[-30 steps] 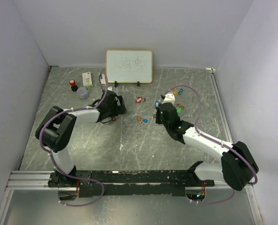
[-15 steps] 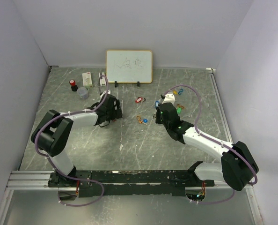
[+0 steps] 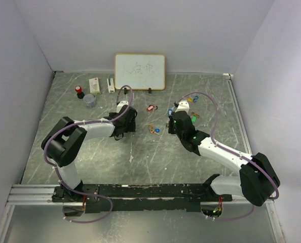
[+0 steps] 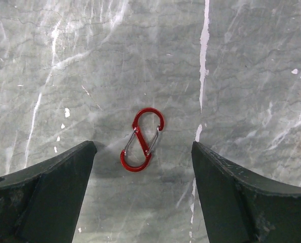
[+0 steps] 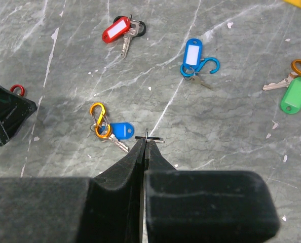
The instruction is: Put the keys on the keyring
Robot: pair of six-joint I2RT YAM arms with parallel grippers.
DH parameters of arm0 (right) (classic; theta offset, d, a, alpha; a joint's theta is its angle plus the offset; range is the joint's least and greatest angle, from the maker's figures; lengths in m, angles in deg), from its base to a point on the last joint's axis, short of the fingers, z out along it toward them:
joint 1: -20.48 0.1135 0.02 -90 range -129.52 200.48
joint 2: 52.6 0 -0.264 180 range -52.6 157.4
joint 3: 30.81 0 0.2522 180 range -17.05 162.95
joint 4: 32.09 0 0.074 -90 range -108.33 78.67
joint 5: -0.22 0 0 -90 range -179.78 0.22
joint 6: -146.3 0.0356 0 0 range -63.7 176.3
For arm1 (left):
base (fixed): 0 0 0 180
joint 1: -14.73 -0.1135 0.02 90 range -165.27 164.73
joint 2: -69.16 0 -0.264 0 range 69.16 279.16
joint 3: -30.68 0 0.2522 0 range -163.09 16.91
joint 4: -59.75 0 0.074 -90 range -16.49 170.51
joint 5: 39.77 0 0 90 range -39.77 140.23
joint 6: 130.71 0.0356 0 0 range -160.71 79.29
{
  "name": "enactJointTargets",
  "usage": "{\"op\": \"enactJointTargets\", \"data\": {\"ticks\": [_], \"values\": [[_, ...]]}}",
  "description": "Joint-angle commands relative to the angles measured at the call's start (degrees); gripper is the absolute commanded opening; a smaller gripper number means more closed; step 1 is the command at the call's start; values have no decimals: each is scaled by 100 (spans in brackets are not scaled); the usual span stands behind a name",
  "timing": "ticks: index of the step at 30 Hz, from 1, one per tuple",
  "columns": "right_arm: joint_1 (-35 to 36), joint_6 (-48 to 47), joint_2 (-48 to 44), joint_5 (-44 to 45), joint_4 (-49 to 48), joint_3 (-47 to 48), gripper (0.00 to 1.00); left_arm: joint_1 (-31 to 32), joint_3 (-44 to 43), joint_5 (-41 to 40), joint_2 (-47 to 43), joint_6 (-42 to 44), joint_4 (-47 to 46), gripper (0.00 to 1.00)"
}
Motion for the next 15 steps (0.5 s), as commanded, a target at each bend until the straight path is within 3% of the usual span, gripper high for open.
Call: {"op": "enactJointTargets", "data": {"ticks": [1, 15], "values": [[23, -24, -124, 63, -30, 45, 0, 6, -77, -278, 224, 117, 162, 88], [24, -35, -106, 72, -23, 45, 0, 40, -67, -303, 336, 351, -63, 68]]}}
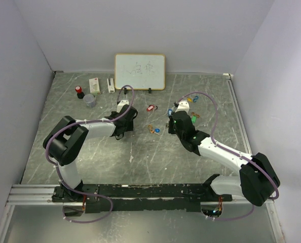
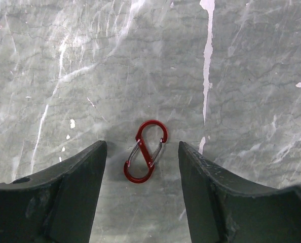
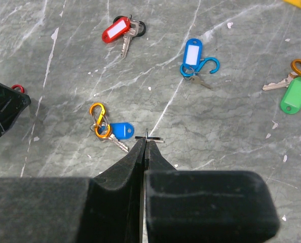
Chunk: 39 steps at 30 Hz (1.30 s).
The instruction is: Put the keys on the keyring
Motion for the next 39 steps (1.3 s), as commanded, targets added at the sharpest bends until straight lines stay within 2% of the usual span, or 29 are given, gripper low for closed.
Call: {"op": "enactJointTargets", "data": {"ticks": [1, 5, 9, 12, 14, 15, 25, 39], "values": [[23, -28, -106, 65, -23, 49, 0, 40, -13, -24, 205, 153, 83, 66], [28, -35, -124, 66, -23, 54, 0, 35, 27, 18, 185, 155, 64, 63], [28, -37, -123, 56, -20, 54, 0, 43, 70, 82, 157, 151, 67, 54], [29, -43, -113, 42, -31, 60, 0, 50, 109, 156, 134, 155, 67, 34], [30, -55, -107, 38, -23, 77, 0, 48, 151, 202, 95, 146, 63, 13], [24, -57, -107, 35, -23, 75, 0, 47, 172, 224, 58, 151, 59, 8], [47, -151, -19, -157, -129, 115, 0, 137, 74, 388, -333, 228, 200, 7], [386, -580, 91, -684, -671, 32, 0, 1034, -1085, 852, -762, 370, 740, 7]]}}
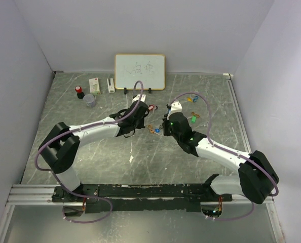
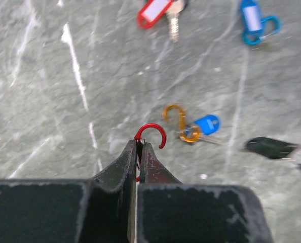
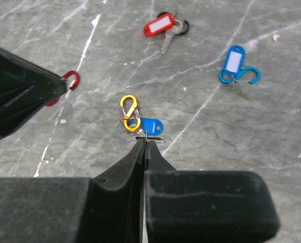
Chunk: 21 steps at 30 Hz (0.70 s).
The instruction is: Put the keys on the keyring
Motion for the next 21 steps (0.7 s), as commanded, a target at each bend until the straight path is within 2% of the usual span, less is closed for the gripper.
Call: {"op": "enactJointTargets", "data": {"ticks": [1, 10, 21], "values": [[80, -303, -59, -430, -498, -42, 0, 199, -311, 287, -249, 63, 190, 7], [80, -703, -368, -1093, -945, -402, 0, 328, -392, 515, -283, -17, 203, 7], [188, -777, -111, -1197, -988, -308, 0, 474, -462, 613, -334, -26, 161, 7]]}}
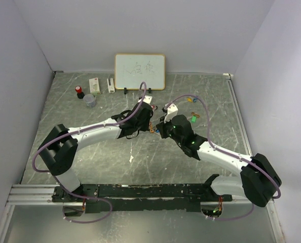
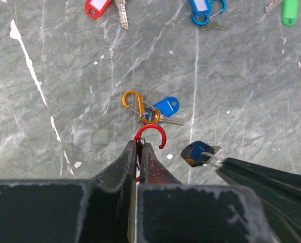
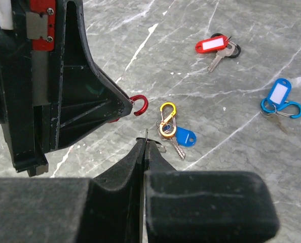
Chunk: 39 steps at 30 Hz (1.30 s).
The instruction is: Put the keys on the keyring
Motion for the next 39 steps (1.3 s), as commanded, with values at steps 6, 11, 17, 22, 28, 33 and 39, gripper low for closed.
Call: {"op": "enactJointTargets", "data": {"ticks": [6, 11, 17, 22, 28, 33, 39], "values": [[304, -163, 337, 85, -178, 142, 0, 149, -234, 118, -237, 1, 30, 7], [400, -187, 404, 177, -192, 192, 0, 187, -216, 137, -260, 18, 29, 7], [429, -186, 367, 228, -253, 162, 0, 214, -160, 163, -303, 32, 71, 7], [439, -192, 343, 263, -262, 153, 0, 225, -96, 266, -365, 54, 16, 7], [450, -198, 294, 328, -257, 149, 0, 239, -69, 336, -385, 96, 1, 7], [449, -233, 234, 360, -237, 166, 0, 245, -55, 375, -344, 100, 41, 7], [446, -268, 166, 402, -213, 170, 0, 248, -77, 357, -302, 106, 84, 7]]}}
